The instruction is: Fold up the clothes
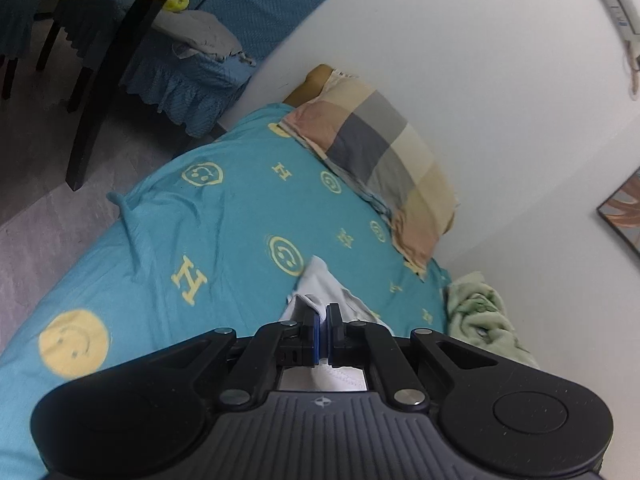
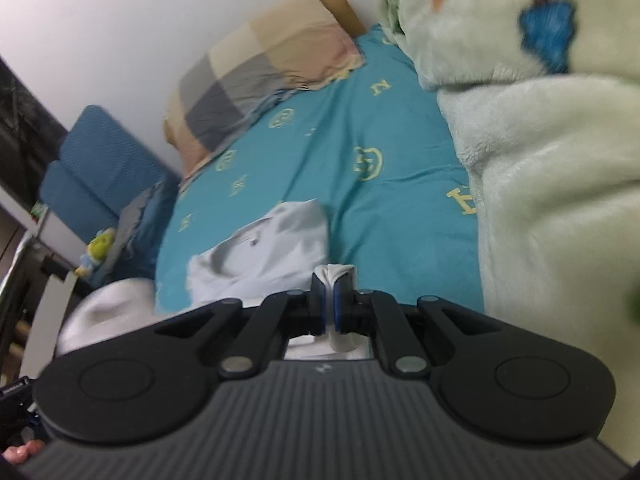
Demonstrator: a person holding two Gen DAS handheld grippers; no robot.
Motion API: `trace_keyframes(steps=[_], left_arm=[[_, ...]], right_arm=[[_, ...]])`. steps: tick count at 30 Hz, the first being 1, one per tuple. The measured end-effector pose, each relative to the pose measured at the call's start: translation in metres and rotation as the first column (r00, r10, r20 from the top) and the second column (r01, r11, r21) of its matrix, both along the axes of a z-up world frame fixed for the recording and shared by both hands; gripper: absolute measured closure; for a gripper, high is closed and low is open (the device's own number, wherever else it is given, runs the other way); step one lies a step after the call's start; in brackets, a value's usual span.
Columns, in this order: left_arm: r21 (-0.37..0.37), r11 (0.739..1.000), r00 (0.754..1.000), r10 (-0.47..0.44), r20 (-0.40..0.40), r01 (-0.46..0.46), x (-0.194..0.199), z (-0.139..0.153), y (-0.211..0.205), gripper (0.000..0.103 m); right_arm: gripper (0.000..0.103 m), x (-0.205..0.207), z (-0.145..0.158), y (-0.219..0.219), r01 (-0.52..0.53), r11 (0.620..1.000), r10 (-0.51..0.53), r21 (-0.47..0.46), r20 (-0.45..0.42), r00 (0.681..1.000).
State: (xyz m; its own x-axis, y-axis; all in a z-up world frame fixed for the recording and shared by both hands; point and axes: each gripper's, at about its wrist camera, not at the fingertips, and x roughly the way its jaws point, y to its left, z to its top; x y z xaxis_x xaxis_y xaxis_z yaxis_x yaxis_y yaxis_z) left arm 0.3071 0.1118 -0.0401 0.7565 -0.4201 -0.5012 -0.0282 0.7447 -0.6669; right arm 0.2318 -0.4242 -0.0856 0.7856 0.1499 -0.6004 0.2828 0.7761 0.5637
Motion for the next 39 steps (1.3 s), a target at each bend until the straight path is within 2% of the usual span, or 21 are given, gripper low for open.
trace_keyframes(steps=[3,7,12,14,16,17,18,19,20,21,23,25,27,30,33,35,39], left_arm=[[0.034,0.999,1.0,-0.002,-0.021,0.003,0.036,-0.031,-0.007,0.1],[0.098,0.995,0.996,-0.019,-0.088,0.028,0.068,-0.072,-0.015,0.1],[0.137,0.988,0.989,-0.057,-0.134,0.075,0.076,-0.098,-0.02,0.097],[0.139,0.985,0.987,-0.08,-0.141,0.099,0.071,-0.096,-0.022,0.086],[0.144,0.983,0.987,-0.095,-0.129,0.113,0.059,-0.087,-0.023,0.065],[0.158,0.981,0.988,-0.099,-0.117,0.117,0.051,-0.081,-0.025,0.062],[0.167,0.978,0.989,-0.104,-0.107,0.121,0.041,-0.074,-0.026,0.057],[0.174,0.977,0.989,-0.109,-0.097,0.125,0.031,-0.067,-0.027,0.049],[0.17,0.978,0.99,-0.11,-0.093,0.125,0.02,-0.061,-0.028,0.044],[0.156,0.98,0.99,-0.108,-0.091,0.121,0.008,-0.056,-0.028,0.037],[0.126,0.985,0.991,-0.103,-0.088,0.114,-0.016,-0.048,-0.03,0.032],[0.104,0.988,0.989,-0.102,-0.108,0.113,-0.039,-0.045,-0.032,0.023],[0.072,0.99,0.984,-0.109,-0.142,0.12,-0.06,-0.046,-0.036,0.023],[-0.028,0.994,0.968,-0.109,-0.226,0.106,-0.088,-0.06,-0.037,0.023],[-0.14,0.988,0.951,-0.099,-0.292,0.06,-0.108,-0.077,-0.035,0.023],[-0.212,0.977,0.941,-0.089,-0.325,0.02,-0.119,-0.089,-0.035,0.022],[-0.363,0.93,0.919,-0.089,-0.385,-0.062,-0.129,-0.121,-0.038,0.022]], right_arm=[[0.096,0.023,-0.023,-0.005,0.002,1.0,-0.002,-0.016,-0.005,1.0],[0.096,0.043,-0.048,-0.001,-0.027,0.997,0.024,-0.076,-0.041,0.999],[0.093,0.048,-0.061,0.003,-0.045,0.994,0.04,-0.097,-0.05,0.998],[0.092,0.044,-0.059,0.004,-0.05,0.995,0.046,-0.087,-0.049,0.998],[0.089,0.039,-0.054,0.006,-0.057,0.995,0.052,-0.077,-0.056,0.997],[0.08,0.033,-0.05,0.008,-0.055,0.996,0.052,-0.074,-0.05,0.997],[0.065,0.025,-0.046,0.01,-0.051,0.996,0.048,-0.073,-0.039,0.998],[0.055,0.017,-0.041,0.012,-0.047,0.996,0.045,-0.071,-0.027,0.999],[0.036,0.009,-0.037,0.014,-0.043,0.997,0.042,-0.07,-0.016,0.999],[0.029,0.001,-0.032,0.017,-0.039,0.997,0.039,-0.068,-0.004,0.999],[0.029,-0.017,-0.025,0.023,-0.041,0.998,0.042,-0.049,0.008,0.999],[0.029,-0.035,-0.02,0.032,-0.042,0.999,0.042,-0.006,0.012,0.999],[0.029,-0.053,-0.018,0.041,-0.046,0.997,0.045,0.054,0.006,0.999],[0.029,-0.078,-0.031,0.057,-0.055,0.976,0.064,0.212,-0.032,0.997],[0.029,-0.096,-0.055,0.074,-0.041,0.927,0.08,0.373,-0.09,0.993],[0.029,-0.102,-0.07,0.085,-0.013,0.881,0.084,0.473,-0.13,0.988],[0.029,-0.107,-0.096,0.102,0.062,0.787,0.06,0.614,-0.176,0.983]])
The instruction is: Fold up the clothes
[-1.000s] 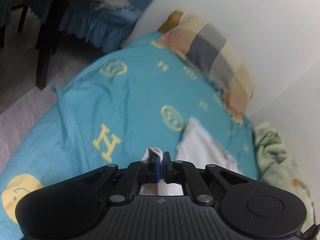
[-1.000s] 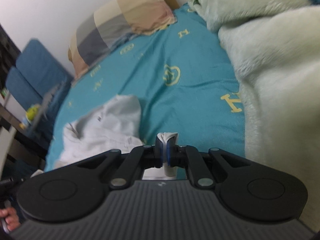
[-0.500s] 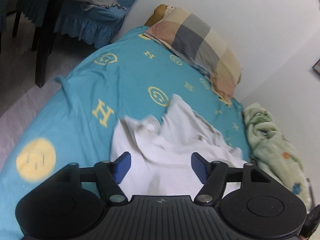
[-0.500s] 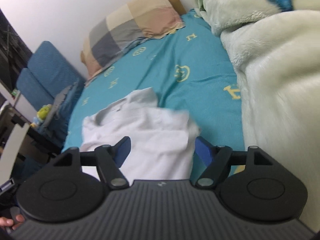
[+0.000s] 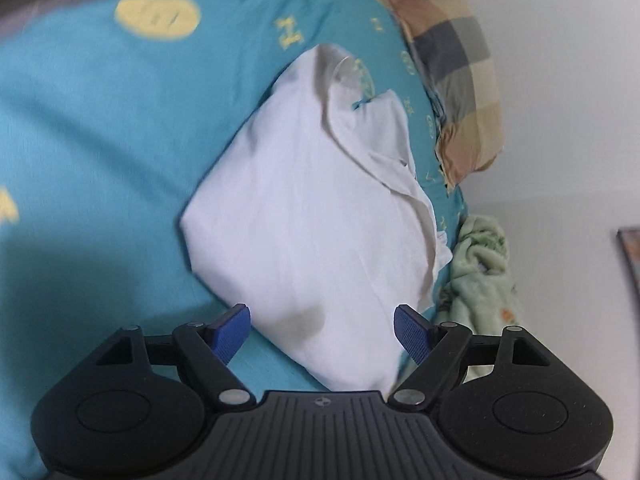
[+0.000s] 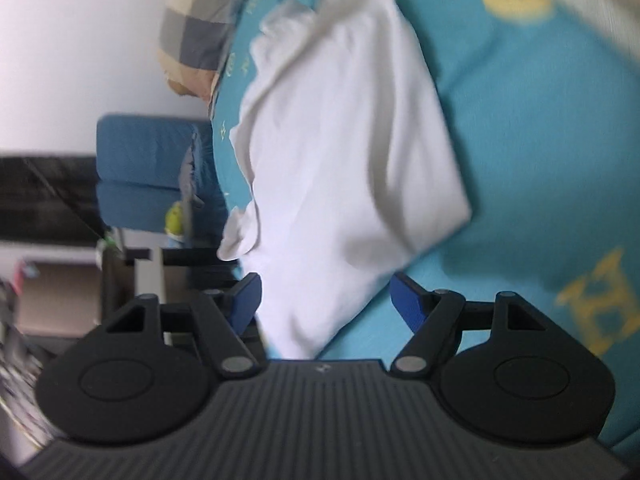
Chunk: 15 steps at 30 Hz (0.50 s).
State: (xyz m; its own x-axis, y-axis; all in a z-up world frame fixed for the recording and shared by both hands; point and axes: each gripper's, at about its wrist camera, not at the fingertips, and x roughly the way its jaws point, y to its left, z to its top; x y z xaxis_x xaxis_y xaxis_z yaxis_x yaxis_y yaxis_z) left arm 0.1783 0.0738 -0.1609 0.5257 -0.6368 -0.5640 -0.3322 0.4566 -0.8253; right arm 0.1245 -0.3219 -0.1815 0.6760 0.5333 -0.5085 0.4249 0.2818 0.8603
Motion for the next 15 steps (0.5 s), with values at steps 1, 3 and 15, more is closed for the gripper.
trace_keyframes(steps=[1,3,15], left_arm=[[-0.027,1.0,1.0,0.008,-0.015,-0.008,0.0,-0.008,-0.002,0.022],[-0.055,0.998,0.999,0.022,-0.034,-0.024,0.001,-0.022,-0.005,0.022],[-0.119,0.984,0.99,0.123,-0.065,-0.13,0.016,-0.053,0.011,0.059]], right_arm=[[0.029,0.0,-0.006,0.003,0.011,1.0,-0.01,0.025,-0.017,1.0],[0.029,0.002,-0.018,0.007,0.026,0.998,-0.023,0.054,-0.054,0.998],[0.074,0.019,-0.022,-0.009,0.159,0.984,-0.162,-0.084,-0.03,0.986]])
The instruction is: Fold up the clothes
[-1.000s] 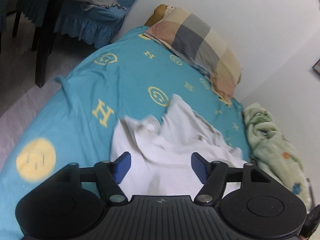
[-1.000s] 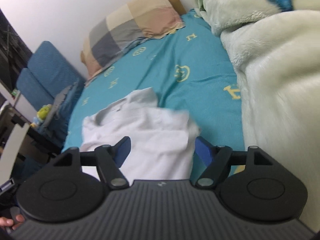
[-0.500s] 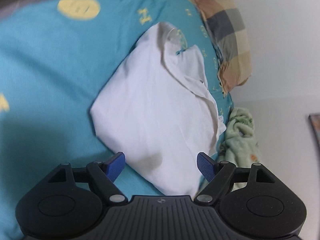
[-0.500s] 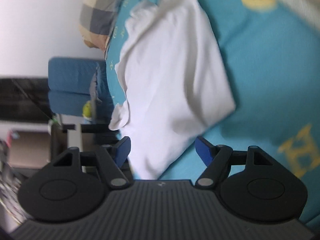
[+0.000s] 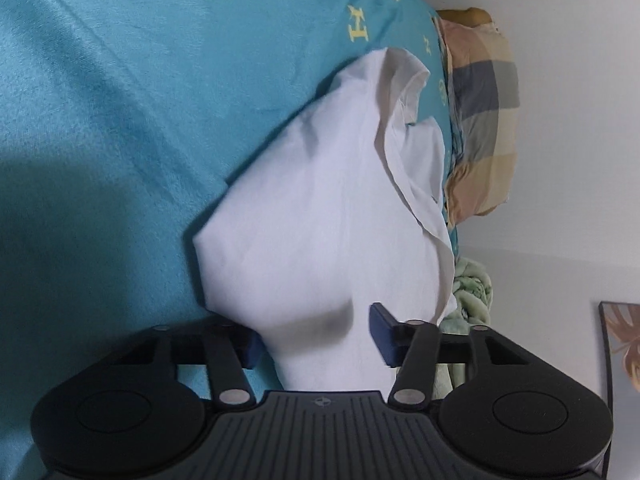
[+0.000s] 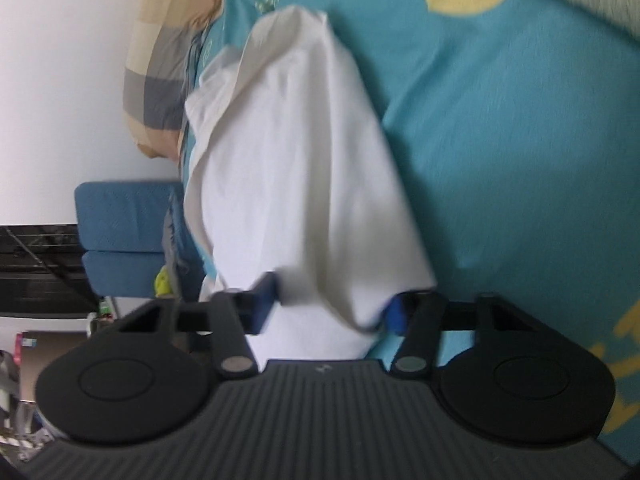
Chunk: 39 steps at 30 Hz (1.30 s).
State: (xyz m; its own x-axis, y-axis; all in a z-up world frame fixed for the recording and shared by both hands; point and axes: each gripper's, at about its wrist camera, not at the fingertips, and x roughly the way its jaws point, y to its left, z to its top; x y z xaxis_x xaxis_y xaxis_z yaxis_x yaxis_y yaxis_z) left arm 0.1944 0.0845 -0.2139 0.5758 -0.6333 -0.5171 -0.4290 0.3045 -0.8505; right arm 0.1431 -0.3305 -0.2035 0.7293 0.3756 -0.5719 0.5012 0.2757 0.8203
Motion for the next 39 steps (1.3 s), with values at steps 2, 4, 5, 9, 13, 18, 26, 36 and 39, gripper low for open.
trace_keyframes(steps=[2,4,5,9,13,18,26,36,39], left_arm=[[-0.002,1.0,1.0,0.008,0.0,-0.008,-0.001,-0.001,0.001,0.07],[0.005,1.0,1.0,0.009,0.019,-0.009,-0.001,0.002,0.003,0.085],[0.013,1.0,0.999,0.008,0.035,-0.008,-0.002,0.006,0.003,0.088],[0.042,0.999,0.994,0.001,0.108,-0.006,-0.003,0.034,0.002,0.093],[0.089,0.996,0.983,-0.033,0.182,0.016,-0.02,0.07,0.001,0.094],[0.097,0.995,0.982,-0.048,0.181,0.031,-0.053,0.102,0.004,0.094],[0.046,0.997,0.975,-0.068,0.209,0.06,-0.129,0.14,0.013,0.094],[0.039,0.997,0.971,-0.068,0.228,0.061,-0.213,0.17,0.032,0.094],[0.033,0.998,0.972,-0.063,0.224,0.056,-0.208,0.175,0.032,0.094]], right_arm=[[0.085,0.0,0.003,-0.002,-0.01,0.999,0.011,-0.049,0.011,1.0],[0.089,-0.002,0.009,-0.005,-0.026,0.995,0.029,-0.101,0.029,0.999],[0.09,-0.003,0.012,-0.005,-0.032,0.992,0.038,-0.124,0.04,0.998],[0.091,-0.01,0.028,-0.007,-0.026,0.986,0.044,-0.163,0.108,0.993],[0.092,-0.03,0.05,-0.008,-0.027,0.981,0.057,-0.191,0.154,0.986],[0.092,-0.051,0.084,-0.01,-0.038,0.979,0.076,-0.2,0.184,0.98],[0.092,-0.119,0.12,-0.004,-0.051,0.978,0.097,-0.202,0.224,0.97],[0.092,-0.188,0.141,0.002,-0.075,0.977,0.115,-0.202,0.194,0.974],[0.092,-0.184,0.144,0.0,-0.065,0.982,0.099,-0.175,0.195,0.976]])
